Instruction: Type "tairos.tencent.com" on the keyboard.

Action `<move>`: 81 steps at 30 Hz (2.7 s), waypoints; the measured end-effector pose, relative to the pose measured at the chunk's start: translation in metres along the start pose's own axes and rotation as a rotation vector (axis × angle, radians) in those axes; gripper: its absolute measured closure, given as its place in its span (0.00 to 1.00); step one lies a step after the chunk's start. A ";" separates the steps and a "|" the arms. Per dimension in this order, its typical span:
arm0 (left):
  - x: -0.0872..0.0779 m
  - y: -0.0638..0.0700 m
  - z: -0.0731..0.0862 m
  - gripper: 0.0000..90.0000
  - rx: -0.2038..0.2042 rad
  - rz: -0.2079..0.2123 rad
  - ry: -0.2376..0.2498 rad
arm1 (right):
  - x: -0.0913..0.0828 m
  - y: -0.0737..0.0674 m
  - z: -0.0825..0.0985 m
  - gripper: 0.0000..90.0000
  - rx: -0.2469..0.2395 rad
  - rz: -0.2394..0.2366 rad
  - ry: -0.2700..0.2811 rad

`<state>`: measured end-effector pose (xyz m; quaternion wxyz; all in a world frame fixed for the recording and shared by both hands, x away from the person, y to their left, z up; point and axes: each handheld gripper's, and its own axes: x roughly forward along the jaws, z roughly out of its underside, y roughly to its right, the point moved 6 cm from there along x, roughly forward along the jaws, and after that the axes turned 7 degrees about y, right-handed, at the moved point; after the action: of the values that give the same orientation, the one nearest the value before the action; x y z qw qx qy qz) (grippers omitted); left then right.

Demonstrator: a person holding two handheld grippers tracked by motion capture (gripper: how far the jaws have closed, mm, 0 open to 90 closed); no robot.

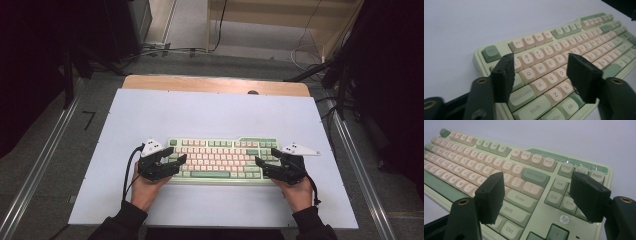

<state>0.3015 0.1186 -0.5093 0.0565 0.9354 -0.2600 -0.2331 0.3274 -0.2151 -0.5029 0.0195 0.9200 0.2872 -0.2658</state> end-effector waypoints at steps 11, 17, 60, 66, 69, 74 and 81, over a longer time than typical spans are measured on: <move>-0.006 0.002 -0.005 0.29 -0.023 0.035 0.008 | 0.005 -0.005 -0.002 0.30 0.016 -0.028 -0.003; -0.004 0.000 -0.002 0.24 -0.046 0.045 -0.016 | 0.009 -0.012 -0.006 0.30 0.005 -0.041 0.002; -0.010 -0.011 0.005 0.26 -0.031 -0.041 0.012 | 0.071 -0.074 -0.017 0.97 -0.111 -0.211 -0.067; -0.010 -0.010 0.005 0.26 -0.028 -0.039 0.010 | 0.080 -0.080 -0.015 0.97 -0.128 -0.208 -0.093; -0.010 -0.011 0.005 0.26 -0.029 -0.040 0.009 | 0.082 -0.081 -0.014 0.97 -0.127 -0.203 -0.104; -0.010 -0.010 0.005 0.26 -0.029 -0.037 0.008 | 0.082 -0.081 -0.014 0.97 -0.126 -0.197 -0.103; -0.009 -0.010 0.005 0.26 -0.029 -0.036 0.008 | 0.083 -0.081 -0.012 0.97 -0.135 -0.191 -0.116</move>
<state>0.2967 0.1321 -0.5123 0.0670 0.9399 -0.2394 -0.2341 0.3477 -0.1024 -0.5248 0.0726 0.8682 0.3892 -0.2990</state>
